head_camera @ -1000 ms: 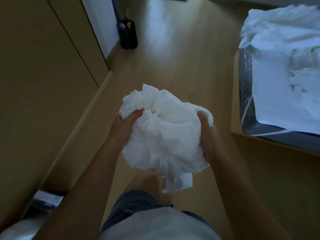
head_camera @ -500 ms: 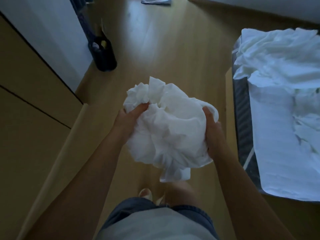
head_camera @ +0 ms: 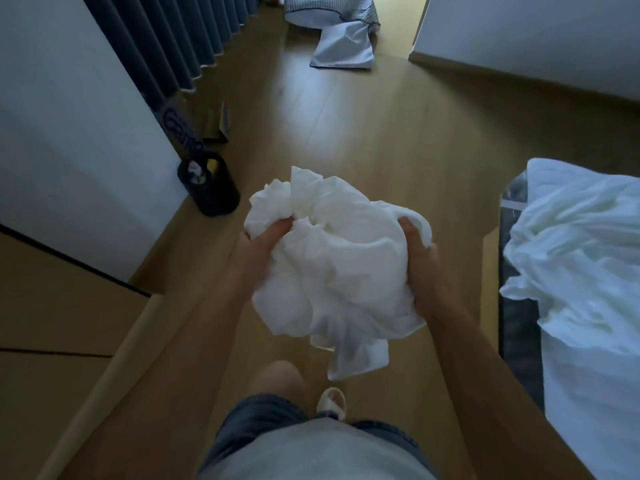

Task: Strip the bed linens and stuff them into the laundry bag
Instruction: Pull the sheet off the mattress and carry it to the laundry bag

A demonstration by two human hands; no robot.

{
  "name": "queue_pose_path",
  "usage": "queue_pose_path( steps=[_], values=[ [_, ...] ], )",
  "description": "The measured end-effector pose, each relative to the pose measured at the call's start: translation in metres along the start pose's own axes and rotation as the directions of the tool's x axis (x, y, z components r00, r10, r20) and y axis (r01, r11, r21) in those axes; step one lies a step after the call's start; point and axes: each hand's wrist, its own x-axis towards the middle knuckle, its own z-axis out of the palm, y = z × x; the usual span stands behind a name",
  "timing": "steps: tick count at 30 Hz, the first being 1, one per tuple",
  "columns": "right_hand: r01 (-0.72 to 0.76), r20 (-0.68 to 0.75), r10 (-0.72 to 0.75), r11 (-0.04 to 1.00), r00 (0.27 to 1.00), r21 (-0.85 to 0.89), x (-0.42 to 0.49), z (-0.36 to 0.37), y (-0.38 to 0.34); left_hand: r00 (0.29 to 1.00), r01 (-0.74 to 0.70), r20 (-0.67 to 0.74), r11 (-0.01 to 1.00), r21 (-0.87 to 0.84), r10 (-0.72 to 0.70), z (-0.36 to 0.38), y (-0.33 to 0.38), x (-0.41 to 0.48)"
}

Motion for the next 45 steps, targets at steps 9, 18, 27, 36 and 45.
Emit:
queue_pose_path(
  steps=[9,18,27,36,45],
  values=[
    [0.026,0.02,-0.025,0.999,0.999,-0.033,0.227,0.052,-0.125,0.998,0.054,-0.016,0.994,-0.098,-0.056,0.06,0.102,0.238],
    [0.001,-0.06,-0.001,1.0,0.998,0.004,0.449,0.075,-0.262,0.994,0.055,0.099,0.995,-0.081,-0.047,0.134,0.225,0.482],
    [-0.036,-0.06,0.037,0.999,0.997,0.017,0.692,0.077,-0.363,0.997,0.036,0.077,0.996,-0.077,-0.03,0.239,0.31,0.702],
    [0.004,0.077,0.005,0.994,0.997,-0.108,0.894,0.136,-0.49,0.994,0.079,-0.049,0.968,-0.239,-0.093,0.268,0.389,0.881],
    [0.044,0.033,-0.041,0.994,0.999,-0.096,1.089,0.259,-0.606,1.0,-0.008,-0.015,0.962,-0.275,0.004,0.249,0.487,1.126]
  ],
)
